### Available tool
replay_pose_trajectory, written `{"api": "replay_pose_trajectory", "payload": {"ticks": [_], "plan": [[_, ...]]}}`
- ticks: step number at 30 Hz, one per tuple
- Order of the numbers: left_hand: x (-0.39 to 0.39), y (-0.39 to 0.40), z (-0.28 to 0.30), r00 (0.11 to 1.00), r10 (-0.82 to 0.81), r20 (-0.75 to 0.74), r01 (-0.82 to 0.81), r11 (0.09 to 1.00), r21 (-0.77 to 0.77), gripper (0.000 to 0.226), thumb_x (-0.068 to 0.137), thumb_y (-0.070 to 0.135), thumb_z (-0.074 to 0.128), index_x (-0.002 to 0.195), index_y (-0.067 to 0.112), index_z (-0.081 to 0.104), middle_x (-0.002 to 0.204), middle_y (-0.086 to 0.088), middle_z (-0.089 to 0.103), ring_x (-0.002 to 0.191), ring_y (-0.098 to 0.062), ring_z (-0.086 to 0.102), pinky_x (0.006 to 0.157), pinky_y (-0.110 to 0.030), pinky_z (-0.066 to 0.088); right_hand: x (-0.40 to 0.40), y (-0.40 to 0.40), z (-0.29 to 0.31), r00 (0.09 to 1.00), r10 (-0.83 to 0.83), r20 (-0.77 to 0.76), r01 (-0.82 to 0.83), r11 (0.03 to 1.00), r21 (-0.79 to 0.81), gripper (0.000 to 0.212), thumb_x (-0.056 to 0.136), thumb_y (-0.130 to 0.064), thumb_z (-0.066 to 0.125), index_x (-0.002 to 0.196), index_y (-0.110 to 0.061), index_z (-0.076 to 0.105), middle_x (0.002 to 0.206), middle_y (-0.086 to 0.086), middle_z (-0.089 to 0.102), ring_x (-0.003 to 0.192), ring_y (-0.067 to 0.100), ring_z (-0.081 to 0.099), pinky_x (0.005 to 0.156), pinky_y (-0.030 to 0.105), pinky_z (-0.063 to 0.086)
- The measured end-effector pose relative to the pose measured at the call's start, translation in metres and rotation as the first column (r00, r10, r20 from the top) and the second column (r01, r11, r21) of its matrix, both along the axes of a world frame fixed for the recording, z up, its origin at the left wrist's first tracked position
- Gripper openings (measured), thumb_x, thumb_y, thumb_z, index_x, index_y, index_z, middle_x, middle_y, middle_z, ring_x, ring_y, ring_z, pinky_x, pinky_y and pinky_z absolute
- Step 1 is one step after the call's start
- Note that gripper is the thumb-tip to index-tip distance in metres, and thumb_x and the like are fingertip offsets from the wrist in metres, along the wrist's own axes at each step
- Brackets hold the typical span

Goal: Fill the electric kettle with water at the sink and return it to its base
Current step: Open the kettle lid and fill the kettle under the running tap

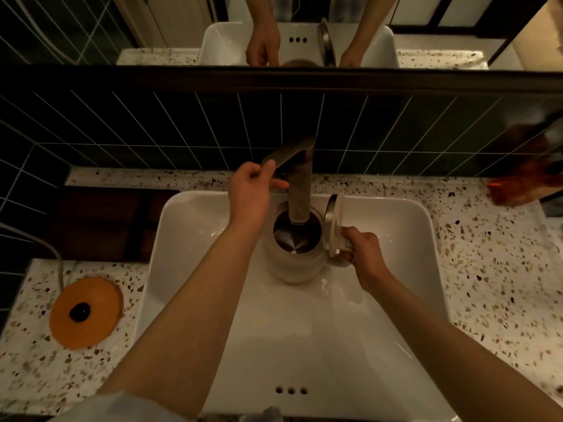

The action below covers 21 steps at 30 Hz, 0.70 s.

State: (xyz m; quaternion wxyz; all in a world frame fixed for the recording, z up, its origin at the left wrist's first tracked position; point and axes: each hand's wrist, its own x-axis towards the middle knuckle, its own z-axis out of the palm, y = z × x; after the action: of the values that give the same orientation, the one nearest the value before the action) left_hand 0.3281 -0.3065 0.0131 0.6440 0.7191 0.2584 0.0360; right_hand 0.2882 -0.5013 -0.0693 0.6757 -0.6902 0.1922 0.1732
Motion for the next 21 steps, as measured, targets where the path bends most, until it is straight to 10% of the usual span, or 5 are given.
{"api": "replay_pose_trajectory", "payload": {"ticks": [13,21], "plan": [[0.016,0.001,0.019,0.991,-0.113,0.073,0.109,0.992,0.055,0.026,0.098,0.027,0.051,0.081,0.010,0.057,0.069,-0.002,0.071,0.066,0.009,0.063,0.067,-0.004,0.040,0.002,0.003,0.004,1.000,-0.023,-0.010,0.023,0.999,-0.026,0.034,0.092,-0.015,0.047,0.077,0.011,0.063,0.048,0.007,0.047,0.038,0.004,0.047,0.042,0.014,0.043],[-0.020,0.023,-0.025,0.998,0.047,-0.040,-0.044,0.996,0.078,0.025,0.095,0.025,0.056,0.115,0.012,0.063,0.109,0.001,0.066,0.105,-0.014,0.061,0.086,-0.022,0.045,0.001,0.003,0.000,0.998,-0.059,-0.020,0.059,0.998,-0.022,0.036,0.090,-0.016,0.049,0.056,-0.005,0.052,0.037,-0.005,0.048,0.038,0.005,0.045,0.043,0.017,0.040]]}}
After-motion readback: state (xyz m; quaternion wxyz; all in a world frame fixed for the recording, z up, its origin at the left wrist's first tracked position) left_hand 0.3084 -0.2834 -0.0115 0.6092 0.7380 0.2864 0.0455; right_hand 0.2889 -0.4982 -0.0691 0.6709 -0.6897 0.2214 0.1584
